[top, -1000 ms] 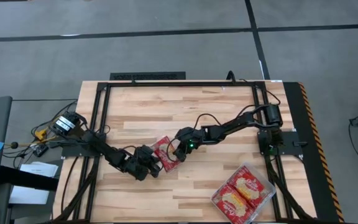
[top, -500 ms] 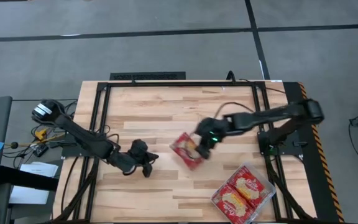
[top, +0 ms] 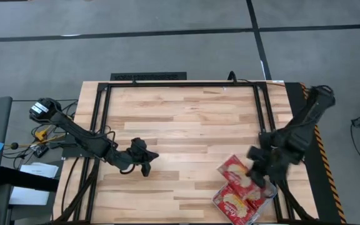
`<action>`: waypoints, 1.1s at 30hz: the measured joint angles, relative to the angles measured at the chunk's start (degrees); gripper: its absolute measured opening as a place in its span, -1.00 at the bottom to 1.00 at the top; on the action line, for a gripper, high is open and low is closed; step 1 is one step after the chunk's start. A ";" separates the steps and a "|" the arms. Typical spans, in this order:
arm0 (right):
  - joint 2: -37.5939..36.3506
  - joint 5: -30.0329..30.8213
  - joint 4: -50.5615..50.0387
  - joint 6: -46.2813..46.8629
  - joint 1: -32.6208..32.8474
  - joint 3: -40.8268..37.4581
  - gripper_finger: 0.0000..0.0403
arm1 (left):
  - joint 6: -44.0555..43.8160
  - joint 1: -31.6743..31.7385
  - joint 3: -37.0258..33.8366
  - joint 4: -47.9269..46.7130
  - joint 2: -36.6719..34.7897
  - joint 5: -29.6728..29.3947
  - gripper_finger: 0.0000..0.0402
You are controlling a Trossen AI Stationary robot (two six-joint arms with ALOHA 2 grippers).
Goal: Sort popcorn bags into baskets
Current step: Put the red popcorn bag into the transparent bin
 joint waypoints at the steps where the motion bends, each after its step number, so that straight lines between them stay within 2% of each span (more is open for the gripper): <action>1: -0.98 2.21 -0.28 4.21 3.37 -0.91 -0.94 | -0.02 0.00 0.00 0.05 0.00 0.26 -1.00; 4: -2.10 5.55 -0.83 15.67 12.45 -4.20 -0.92 | -0.45 0.00 0.00 0.05 0.00 0.65 -1.00; 8: -1.23 6.27 0.55 25.99 21.46 -7.52 -0.94 | -0.58 0.00 0.00 0.03 -0.01 0.68 -1.00; 14: -0.28 7.81 0.86 34.62 27.97 -9.88 -0.91 | -0.64 0.00 0.00 0.00 -0.01 1.00 -1.00; 18: 0.05 7.95 2.75 34.63 27.96 -11.00 -0.89 | -0.68 0.12 0.00 -0.02 -0.02 1.00 -1.00; 24: 1.77 7.20 4.31 28.84 25.31 -11.47 -0.89 | -0.75 1.22 0.02 0.00 -0.02 1.13 -1.00; 33: 2.34 4.59 5.18 24.12 22.33 -11.47 -0.66 | -0.71 2.68 0.02 -0.02 -0.02 2.17 -1.00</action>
